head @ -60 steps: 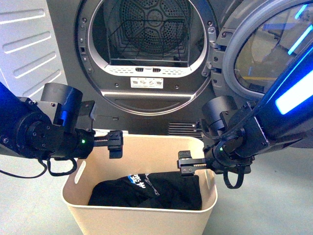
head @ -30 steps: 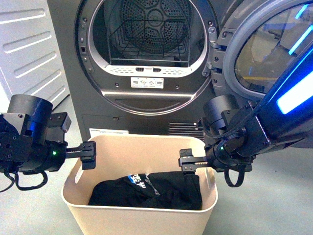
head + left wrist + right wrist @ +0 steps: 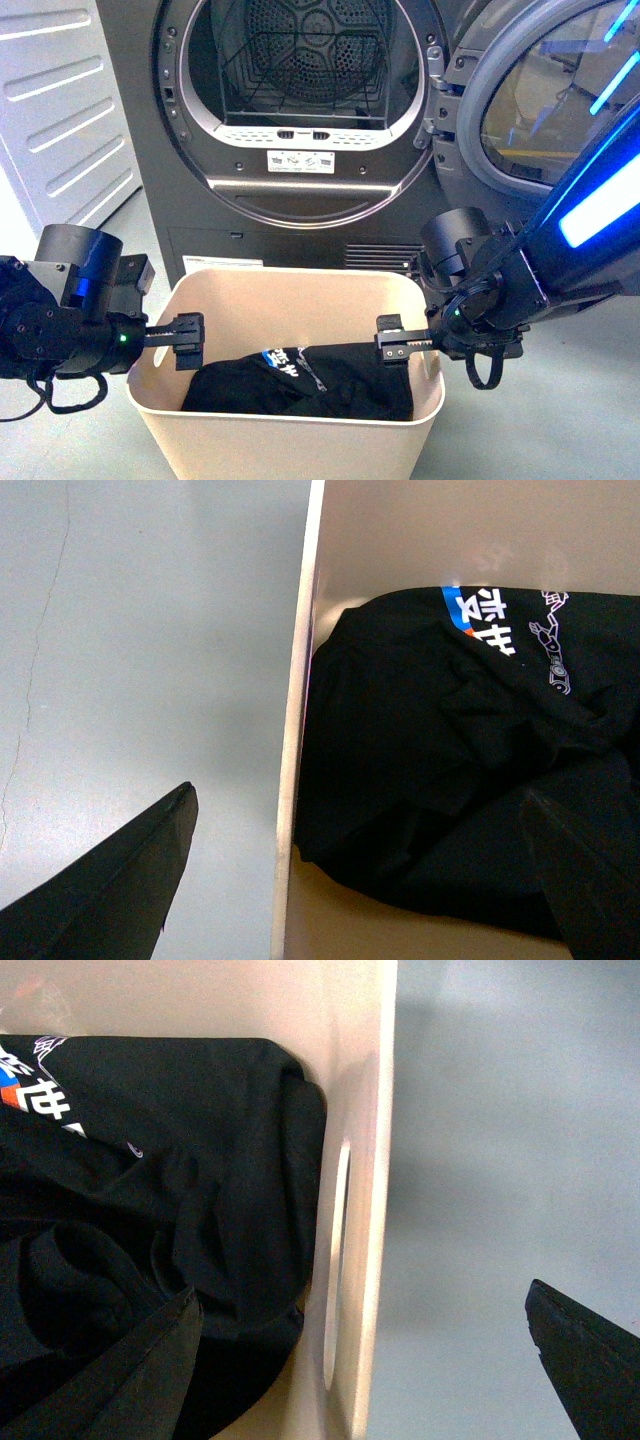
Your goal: Move hamper under clothes hanger
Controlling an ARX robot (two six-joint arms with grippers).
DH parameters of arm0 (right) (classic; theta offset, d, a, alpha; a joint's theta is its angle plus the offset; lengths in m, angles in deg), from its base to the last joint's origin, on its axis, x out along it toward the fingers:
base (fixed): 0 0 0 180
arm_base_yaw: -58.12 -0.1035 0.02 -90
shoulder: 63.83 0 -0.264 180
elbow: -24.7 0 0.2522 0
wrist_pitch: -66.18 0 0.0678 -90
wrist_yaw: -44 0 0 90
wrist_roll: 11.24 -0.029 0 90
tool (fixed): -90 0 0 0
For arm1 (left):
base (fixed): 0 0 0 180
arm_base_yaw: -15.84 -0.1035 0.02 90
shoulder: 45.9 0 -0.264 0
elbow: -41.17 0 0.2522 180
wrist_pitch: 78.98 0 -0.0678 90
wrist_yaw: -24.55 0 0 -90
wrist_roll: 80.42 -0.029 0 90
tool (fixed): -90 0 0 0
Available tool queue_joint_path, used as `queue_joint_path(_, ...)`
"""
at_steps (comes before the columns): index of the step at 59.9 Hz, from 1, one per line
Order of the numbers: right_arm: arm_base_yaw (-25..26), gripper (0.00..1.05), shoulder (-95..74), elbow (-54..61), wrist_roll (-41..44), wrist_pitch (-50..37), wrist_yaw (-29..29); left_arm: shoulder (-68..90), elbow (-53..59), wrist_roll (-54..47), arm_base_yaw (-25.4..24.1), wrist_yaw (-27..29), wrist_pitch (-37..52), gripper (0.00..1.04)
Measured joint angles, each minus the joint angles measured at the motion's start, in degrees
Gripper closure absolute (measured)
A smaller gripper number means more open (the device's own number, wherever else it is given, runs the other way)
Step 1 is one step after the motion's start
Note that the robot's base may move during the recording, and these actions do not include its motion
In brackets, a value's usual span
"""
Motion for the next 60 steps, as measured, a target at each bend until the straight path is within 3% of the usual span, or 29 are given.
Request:
queue_joint_path(8,-0.35,0.09,-0.72,-1.38,0.35,0.70,0.42,1.07,-0.59,0.28,0.02,0.28,0.09,0.07)
queue_joint_path(13,-0.55,0.22,-1.05,-2.10,0.57,1.03,0.50,1.57,-0.96,0.31,0.02,0.87,0.07,0.10)
queue_joint_path(26,-0.68,0.55,-1.38,-2.82,1.11,1.49,1.27,2.21,-3.13,0.07,-0.11,2.34,-0.94,0.46)
queue_joint_path(39,-0.68,1.01,-1.38,-2.93,0.96,2.21,1.62,2.51,-8.87,-1.62,-0.22,3.69,-4.63,0.94)
queue_joint_path(42,-0.70,1.02,-1.40,-3.17,0.52,2.38,1.73,2.58,-9.64,-1.75,-0.24,3.30,-5.22,1.01)
queue_joint_path(60,-0.70,1.02,-1.79,-3.80,0.17,2.71,1.75,2.97,-10.25,-1.84,0.02,2.51,-6.01,1.01)
